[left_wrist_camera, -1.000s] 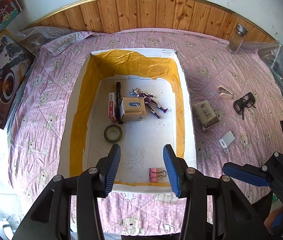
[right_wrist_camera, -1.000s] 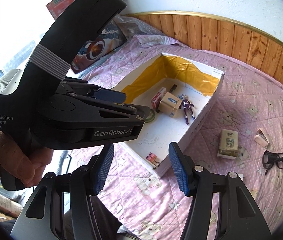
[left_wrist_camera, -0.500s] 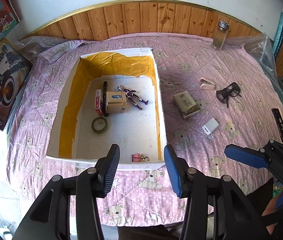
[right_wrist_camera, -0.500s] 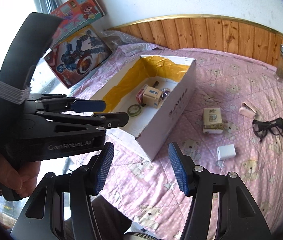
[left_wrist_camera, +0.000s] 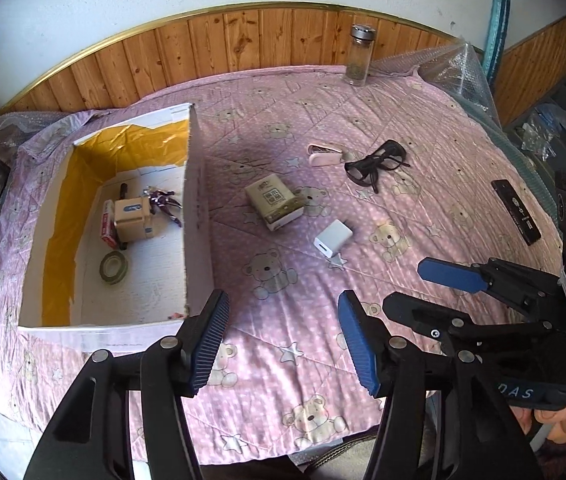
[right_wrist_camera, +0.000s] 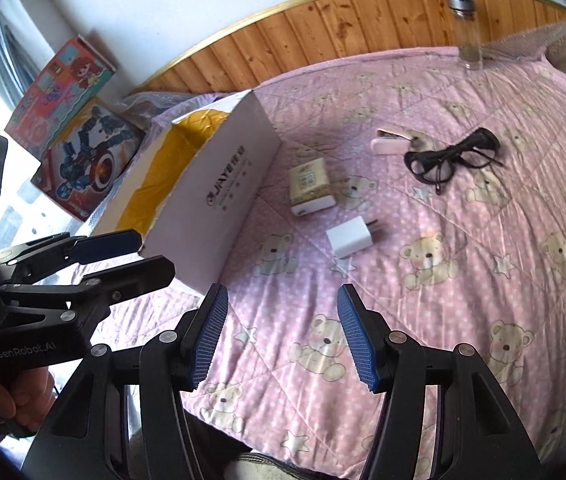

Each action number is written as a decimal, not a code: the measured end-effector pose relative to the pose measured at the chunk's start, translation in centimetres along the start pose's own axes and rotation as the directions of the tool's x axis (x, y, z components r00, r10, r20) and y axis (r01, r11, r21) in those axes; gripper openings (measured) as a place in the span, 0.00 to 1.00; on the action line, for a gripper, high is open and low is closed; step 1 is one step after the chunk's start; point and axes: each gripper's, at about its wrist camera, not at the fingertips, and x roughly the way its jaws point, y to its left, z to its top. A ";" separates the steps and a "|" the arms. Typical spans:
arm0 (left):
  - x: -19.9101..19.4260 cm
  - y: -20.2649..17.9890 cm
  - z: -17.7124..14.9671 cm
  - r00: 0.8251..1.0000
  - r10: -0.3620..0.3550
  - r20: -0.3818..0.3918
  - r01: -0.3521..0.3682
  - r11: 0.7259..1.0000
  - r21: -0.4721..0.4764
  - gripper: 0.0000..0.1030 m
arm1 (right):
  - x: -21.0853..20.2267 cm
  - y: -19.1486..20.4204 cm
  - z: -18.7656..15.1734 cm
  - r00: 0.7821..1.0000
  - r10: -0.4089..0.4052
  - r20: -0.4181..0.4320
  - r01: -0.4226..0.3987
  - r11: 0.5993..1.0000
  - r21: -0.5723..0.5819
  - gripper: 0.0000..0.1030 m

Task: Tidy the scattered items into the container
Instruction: 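Grasp white charger with left tool while right tool grasps black glasses, then carry charger in left tool and glasses in right tool over box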

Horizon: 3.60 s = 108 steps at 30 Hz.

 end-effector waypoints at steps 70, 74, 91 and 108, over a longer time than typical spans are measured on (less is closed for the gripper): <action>12.8 -1.3 0.6 0.987 -0.162 0.006 0.162 0.985 -0.050 0.32 | 6.7 -10.9 4.7 0.998 -0.018 0.066 -0.005 0.941 0.340 0.14; 11.4 -1.2 0.0 0.991 -0.133 0.011 0.133 0.990 -0.053 0.32 | 5.9 -9.2 3.4 0.998 -0.017 0.059 -0.001 0.954 0.300 0.14; 6.1 -0.5 -3.4 0.996 -0.076 0.048 0.081 0.992 -0.099 0.32 | 2.3 -3.6 -1.0 0.998 -0.011 0.060 0.000 0.983 0.186 0.14; 0.7 2.3 -7.4 0.991 -0.064 0.120 0.083 0.984 -0.156 0.32 | 0.1 3.6 -3.4 0.998 0.009 0.064 -0.008 1.000 -0.006 0.14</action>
